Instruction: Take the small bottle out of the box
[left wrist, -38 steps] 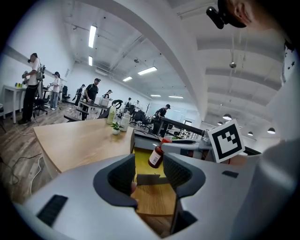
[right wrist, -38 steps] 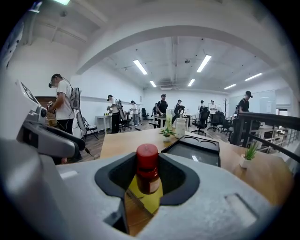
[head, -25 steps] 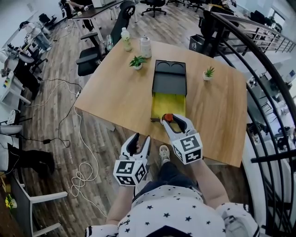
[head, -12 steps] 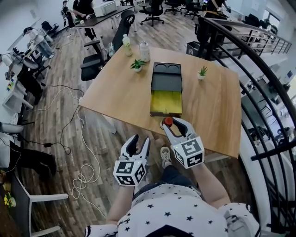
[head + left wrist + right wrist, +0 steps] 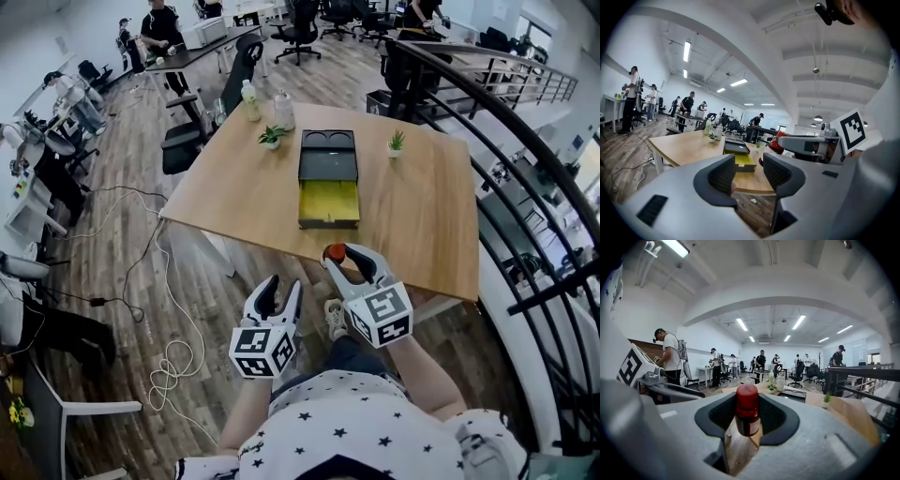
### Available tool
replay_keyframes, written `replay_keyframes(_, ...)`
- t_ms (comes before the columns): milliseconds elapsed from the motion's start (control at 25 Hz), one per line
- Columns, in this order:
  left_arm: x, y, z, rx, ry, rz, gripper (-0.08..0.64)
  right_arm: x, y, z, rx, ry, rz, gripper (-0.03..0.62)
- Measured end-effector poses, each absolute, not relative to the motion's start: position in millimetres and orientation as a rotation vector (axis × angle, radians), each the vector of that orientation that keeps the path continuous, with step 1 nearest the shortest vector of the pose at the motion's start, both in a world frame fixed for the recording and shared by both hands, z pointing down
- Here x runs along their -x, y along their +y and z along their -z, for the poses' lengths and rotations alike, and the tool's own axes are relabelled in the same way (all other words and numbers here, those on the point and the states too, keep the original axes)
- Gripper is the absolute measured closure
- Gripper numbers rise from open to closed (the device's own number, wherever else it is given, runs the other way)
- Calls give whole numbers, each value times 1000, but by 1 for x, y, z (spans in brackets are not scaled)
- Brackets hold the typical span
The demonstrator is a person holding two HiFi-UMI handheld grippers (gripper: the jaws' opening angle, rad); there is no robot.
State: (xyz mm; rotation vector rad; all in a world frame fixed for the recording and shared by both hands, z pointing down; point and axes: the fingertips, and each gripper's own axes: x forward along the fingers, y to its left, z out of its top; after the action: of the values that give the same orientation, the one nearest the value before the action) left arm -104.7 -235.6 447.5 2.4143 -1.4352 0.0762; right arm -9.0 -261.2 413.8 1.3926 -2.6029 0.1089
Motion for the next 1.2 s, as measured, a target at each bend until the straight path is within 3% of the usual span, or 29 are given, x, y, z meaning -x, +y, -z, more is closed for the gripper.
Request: replay_keyframes(1200,106,-226,-444,-2441,-1394,-48,393,20,-244,-416,-1426,-2589,-106,451)
